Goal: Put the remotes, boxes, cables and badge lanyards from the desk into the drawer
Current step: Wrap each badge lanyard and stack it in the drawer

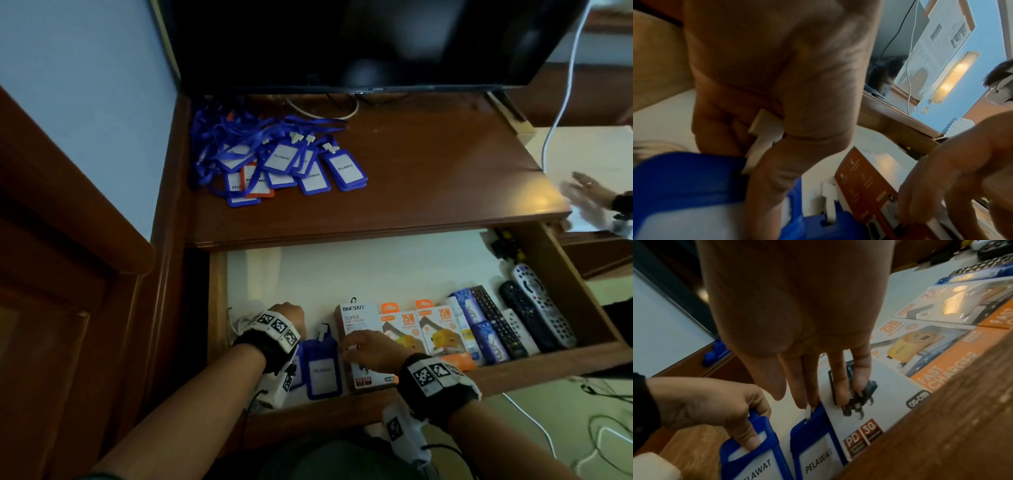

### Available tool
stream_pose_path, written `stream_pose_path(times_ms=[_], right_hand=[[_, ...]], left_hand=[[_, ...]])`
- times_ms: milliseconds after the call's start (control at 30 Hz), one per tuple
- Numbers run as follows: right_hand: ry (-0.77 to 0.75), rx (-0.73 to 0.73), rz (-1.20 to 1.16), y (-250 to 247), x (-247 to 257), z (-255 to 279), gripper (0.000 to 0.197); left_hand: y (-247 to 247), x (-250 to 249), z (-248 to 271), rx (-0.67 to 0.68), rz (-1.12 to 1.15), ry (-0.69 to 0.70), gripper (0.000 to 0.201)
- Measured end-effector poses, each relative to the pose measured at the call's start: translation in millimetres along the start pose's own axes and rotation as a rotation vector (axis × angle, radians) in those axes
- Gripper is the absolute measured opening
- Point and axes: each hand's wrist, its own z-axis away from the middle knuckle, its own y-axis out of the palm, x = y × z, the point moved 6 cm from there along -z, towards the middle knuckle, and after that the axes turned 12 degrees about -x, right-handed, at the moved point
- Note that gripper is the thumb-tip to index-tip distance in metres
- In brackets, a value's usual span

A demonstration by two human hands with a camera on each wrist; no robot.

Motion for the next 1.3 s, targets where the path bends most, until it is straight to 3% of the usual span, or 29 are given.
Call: stream_pose_path(times_ms=[233,500,600,767,933,1033,1167,1300], right_hand=[[0.154,-0.147,-0.203,-10,-8,-1,0.022],[0.045,-0.366,-0.282,-78,7,-29,0.016],[-0.063,-0.500,-0.284,-117,25,-52,0.016],[-0.253,-0.753,-0.178,-173,51,-100,0.013],[-0.242,-0.698,-0.095,-195,61,-160,0.051],[-0.260,-0.741,-0.023,-205,62,-177,0.060],[-0.224,-0.750,0.092,-192,47,-186,0.059],[-0.216,-0.898,0.175,-182,36,-169,0.045]], left_hand=[[14,-9,-3,-0.007,0.019,0.059,0.010],[32,-4,-18,-0.011,0.024,0.055,0.022],[34,-2,-17,-0.054,0.031,0.045,0.041],[41,5,-17,-0.036,0.149,0.024,0.056],[49,12,-19,0.034,0.265,-0.003,0.058],[50,14,-19,0.059,0.311,-0.021,0.057],[54,19,-20,0.054,0.397,-0.095,0.045],[58,21,-18,0.012,0.498,-0.157,0.039]])
